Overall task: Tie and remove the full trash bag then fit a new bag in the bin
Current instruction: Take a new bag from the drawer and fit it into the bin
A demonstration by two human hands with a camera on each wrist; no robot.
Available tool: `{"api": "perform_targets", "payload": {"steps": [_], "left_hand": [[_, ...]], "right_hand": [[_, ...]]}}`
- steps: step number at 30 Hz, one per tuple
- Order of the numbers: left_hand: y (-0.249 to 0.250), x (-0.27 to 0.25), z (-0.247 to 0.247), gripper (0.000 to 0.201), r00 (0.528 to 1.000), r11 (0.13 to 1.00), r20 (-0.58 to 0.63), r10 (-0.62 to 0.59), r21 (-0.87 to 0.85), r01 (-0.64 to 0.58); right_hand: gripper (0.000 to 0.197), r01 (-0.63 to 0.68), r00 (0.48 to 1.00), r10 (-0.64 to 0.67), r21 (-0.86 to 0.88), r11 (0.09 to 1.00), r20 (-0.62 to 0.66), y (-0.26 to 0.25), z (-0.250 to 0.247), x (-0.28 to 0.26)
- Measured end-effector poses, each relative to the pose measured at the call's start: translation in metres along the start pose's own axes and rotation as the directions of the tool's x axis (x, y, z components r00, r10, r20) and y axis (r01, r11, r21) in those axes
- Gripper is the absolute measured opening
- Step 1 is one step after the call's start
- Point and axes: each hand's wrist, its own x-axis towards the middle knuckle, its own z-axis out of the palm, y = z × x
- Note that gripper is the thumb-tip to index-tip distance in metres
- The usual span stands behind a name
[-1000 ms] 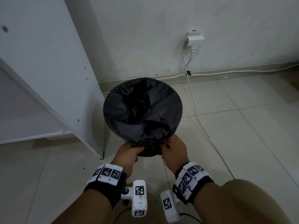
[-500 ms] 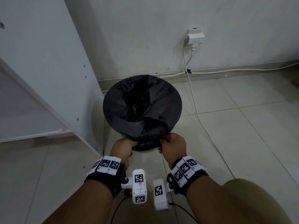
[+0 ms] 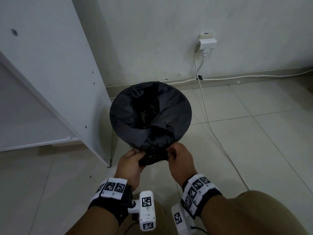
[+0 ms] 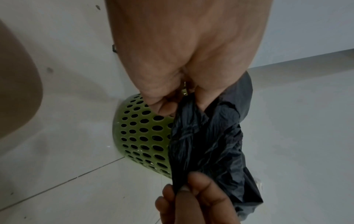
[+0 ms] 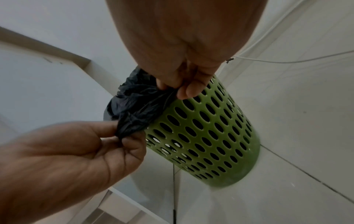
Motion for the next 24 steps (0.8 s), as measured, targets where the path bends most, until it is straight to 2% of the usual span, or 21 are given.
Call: {"api": "perform_targets", "payload": {"steps": [3, 5, 9, 13, 14, 17, 19, 21, 24], "left_hand": [[0.005, 0.001, -0.001, 0.018, 1.0, 0.999, -0.017, -0.003, 0.033, 0.003], [0.01, 0.002, -0.001, 0.022, 0.999, 0.997, -0.052, -0.001, 0.071, 0.005], [0.013, -0.006, 0.003, 0.017, 0.999, 0.998, -0.016, -0.035, 0.051, 0.036], [0.01, -0.02, 0.007, 0.013, 0.996, 0.997, 0.078, -0.042, 0.072, 0.037], [0.009, -0.023, 0.007, 0.014, 0.996, 0.995, 0.082, -0.036, 0.091, 0.029], [0.01, -0.027, 0.011, 0.019, 0.994, 0.992, 0.11, -0.012, 0.123, -0.002], [0.012, -0.028, 0.016, 0.025, 0.991, 0.993, 0.133, -0.01, 0.12, -0.006], [0.012, -0.027, 0.02, 0.026, 0.989, 0.982, 0.146, 0.002, 0.186, -0.029], [0.011, -0.025, 0.027, 0.021, 0.99, 0.963, 0.132, 0.04, 0.261, -0.074]], "right_hand": [[0.025, 0.077, 0.997, -0.077, -0.022, 0.997, 0.008, -0.001, 0.001, 0.0], [0.025, 0.082, 0.996, -0.081, -0.043, 0.996, 0.025, -0.003, 0.002, 0.001], [0.021, -0.013, 0.997, 0.016, -0.047, 0.999, 0.075, -0.007, 0.005, 0.006], [0.021, -0.173, 0.975, 0.154, 0.118, 0.978, 0.159, -0.012, 0.008, 0.011], [0.024, -0.239, 0.961, 0.202, 0.195, 0.951, 0.19, -0.014, 0.009, 0.012], [0.037, -0.423, 0.901, 0.32, 0.439, 0.792, 0.292, -0.019, 0.014, 0.014], [0.034, -0.432, 0.895, 0.303, 0.469, 0.77, 0.327, -0.024, 0.014, 0.013], [0.017, -0.419, 0.899, 0.275, 0.492, 0.763, 0.34, -0.027, 0.011, 0.013], [0.015, -0.485, 0.871, 0.312, 0.556, 0.675, 0.38, -0.03, 0.01, 0.016]]}}
